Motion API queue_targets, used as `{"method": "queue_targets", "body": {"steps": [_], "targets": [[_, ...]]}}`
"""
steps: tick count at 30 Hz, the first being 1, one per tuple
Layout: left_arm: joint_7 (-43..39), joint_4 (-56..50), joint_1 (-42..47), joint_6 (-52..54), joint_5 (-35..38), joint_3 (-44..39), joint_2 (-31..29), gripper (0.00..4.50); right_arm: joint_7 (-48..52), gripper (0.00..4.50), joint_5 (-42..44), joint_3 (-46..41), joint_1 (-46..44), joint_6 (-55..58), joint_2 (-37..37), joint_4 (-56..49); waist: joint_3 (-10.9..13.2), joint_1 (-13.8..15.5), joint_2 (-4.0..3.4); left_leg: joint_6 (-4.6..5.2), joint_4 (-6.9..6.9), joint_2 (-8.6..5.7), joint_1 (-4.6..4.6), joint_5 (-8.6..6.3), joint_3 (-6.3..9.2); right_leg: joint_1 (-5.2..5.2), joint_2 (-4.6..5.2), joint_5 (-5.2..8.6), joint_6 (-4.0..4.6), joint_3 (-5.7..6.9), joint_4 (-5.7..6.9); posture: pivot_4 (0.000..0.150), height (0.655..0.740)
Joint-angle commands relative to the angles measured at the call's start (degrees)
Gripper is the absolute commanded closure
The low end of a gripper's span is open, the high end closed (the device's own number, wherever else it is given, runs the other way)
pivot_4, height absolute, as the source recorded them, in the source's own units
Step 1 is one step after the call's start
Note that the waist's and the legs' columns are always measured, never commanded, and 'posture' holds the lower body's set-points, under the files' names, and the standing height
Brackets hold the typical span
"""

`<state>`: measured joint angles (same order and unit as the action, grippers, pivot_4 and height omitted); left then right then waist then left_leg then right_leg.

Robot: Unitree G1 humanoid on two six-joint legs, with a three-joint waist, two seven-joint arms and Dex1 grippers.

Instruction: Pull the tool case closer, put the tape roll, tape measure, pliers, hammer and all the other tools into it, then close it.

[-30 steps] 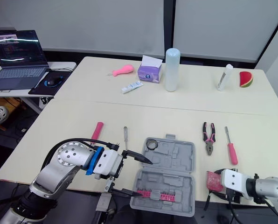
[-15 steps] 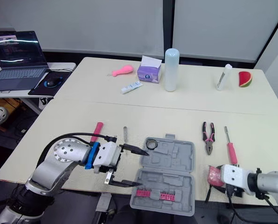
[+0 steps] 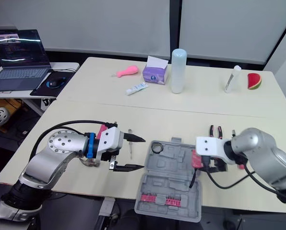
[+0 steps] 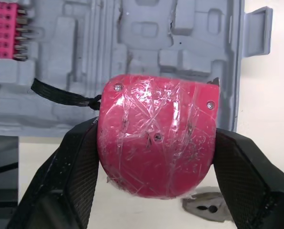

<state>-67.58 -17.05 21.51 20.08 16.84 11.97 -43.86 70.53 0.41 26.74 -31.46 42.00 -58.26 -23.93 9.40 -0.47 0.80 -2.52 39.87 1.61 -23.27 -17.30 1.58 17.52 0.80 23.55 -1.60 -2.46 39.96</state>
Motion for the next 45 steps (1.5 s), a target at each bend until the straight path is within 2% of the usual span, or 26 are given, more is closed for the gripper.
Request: {"method": "queue_targets", "body": {"steps": [1,8,15,42,44,45], "targets": [[1.2,-1.4,0.0,0.4,-1.1,0.2,-0.3,0.0,1.9,1.35,-3.3,4.3,-5.4,-0.4,2.9,4.6,0.0,-0.1,0.0,0.0,0.0,0.0,-0.02,0.0,0.0,0.01,-0.01,0.0,0.0,0.0,0.0,0.15,0.7161],[1.4,-3.1,-1.5,0.5,-1.5,0.5,0.1,0.0,4.0,1.35,-8.4,9.9,-10.6,-5.4,7.9,15.3,0.0,-0.1,0.0,0.0,0.07,-0.03,-0.25,0.0,-0.02,0.25,0.04,0.0,0.0,0.04,0.06,0.15,0.7161],[1.4,-3.0,-1.5,0.3,-1.6,0.8,0.6,0.0,4.2,1.35,-12.8,11.7,-13.3,-9.6,12.0,22.8,0.0,-0.3,0.0,-0.01,0.15,-0.02,-0.53,0.01,-0.06,0.67,0.04,0.0,0.0,0.04,0.35,0.15,0.7161],[1.9,-5.0,-1.2,2.1,-0.7,1.8,2.1,0.0,6.2,1.35,-16.8,10.1,-15.6,-13.1,16.1,28.5,0.0,-1.2,-0.01,-0.02,0.19,0.0,-0.52,0.02,-0.03,0.72,0.03,0.0,0.0,0.05,0.58,0.15,0.7161],[1.8,-5.0,-1.1,2.1,-0.6,1.7,2.2,0.0,5.5,0.64,-16.9,9.7,-15.6,-14.2,16.4,28.9,0.0,-1.2,0.0,-0.02,0.19,0.0,-0.52,0.02,-0.03,0.72,0.03,0.0,0.0,0.05,0.59,0.15,0.7161],[1.8,-5.1,-1.1,2.2,-0.5,1.7,2.2,0.0,5.4,0.44,-16.8,9.3,-15.7,-14.5,16.3,28.8,0.0,-1.2,0.0,-0.02,0.19,0.0,-0.52,0.02,-0.03,0.72,0.03,0.0,0.0,0.05,0.59,0.15,0.7161]]}}
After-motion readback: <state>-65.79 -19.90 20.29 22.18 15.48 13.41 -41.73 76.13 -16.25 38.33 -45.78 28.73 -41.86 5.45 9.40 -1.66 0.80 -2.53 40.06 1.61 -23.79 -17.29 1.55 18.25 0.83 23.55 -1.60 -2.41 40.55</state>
